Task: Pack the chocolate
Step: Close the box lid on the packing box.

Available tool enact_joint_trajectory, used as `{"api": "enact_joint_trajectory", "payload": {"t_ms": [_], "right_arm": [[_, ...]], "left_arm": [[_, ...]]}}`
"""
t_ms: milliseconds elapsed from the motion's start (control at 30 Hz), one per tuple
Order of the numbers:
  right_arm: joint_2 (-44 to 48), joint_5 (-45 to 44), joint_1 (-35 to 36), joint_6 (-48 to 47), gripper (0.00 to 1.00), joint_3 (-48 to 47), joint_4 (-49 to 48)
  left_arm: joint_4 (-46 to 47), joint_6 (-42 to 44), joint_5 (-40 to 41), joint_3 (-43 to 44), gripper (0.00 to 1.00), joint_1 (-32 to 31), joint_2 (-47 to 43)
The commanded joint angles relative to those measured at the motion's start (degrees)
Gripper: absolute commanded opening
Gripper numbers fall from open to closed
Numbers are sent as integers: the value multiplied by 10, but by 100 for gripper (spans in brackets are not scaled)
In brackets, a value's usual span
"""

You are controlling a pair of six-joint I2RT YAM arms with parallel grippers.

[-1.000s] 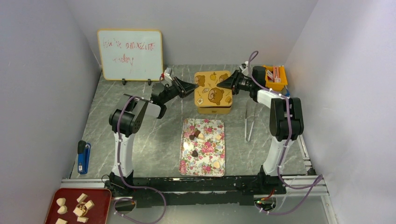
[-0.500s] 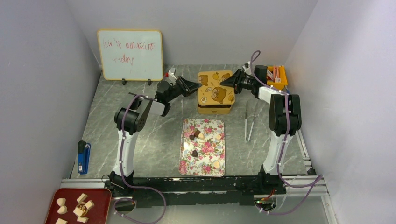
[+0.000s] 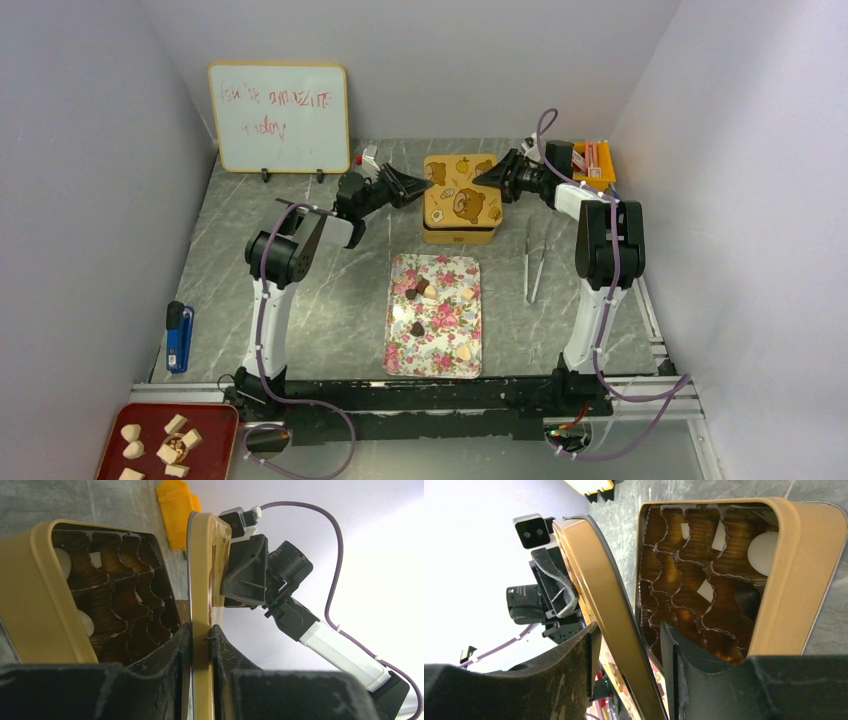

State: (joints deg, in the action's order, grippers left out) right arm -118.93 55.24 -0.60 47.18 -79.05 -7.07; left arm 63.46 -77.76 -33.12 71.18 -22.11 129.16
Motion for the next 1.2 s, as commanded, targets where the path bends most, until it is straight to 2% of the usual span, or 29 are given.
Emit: {"api": "enact_joint_trajectory", "payload": {"t_ms": [0, 367, 733, 1167], "right_arm": [[-1, -45, -19, -34, 50, -28, 20], [0, -70, -24, -71, 50, -45, 67], [-5, -70, -24, -66, 50, -49, 62], [-5, -60, -24, -77, 50, -43, 67]], "left_arm": [[17, 21, 0, 11, 5, 12, -9], [11, 23, 5, 7, 5, 22, -7], [-2, 25, -12, 24, 5, 20, 10], [50, -21, -13, 29, 5, 16, 25]]}}
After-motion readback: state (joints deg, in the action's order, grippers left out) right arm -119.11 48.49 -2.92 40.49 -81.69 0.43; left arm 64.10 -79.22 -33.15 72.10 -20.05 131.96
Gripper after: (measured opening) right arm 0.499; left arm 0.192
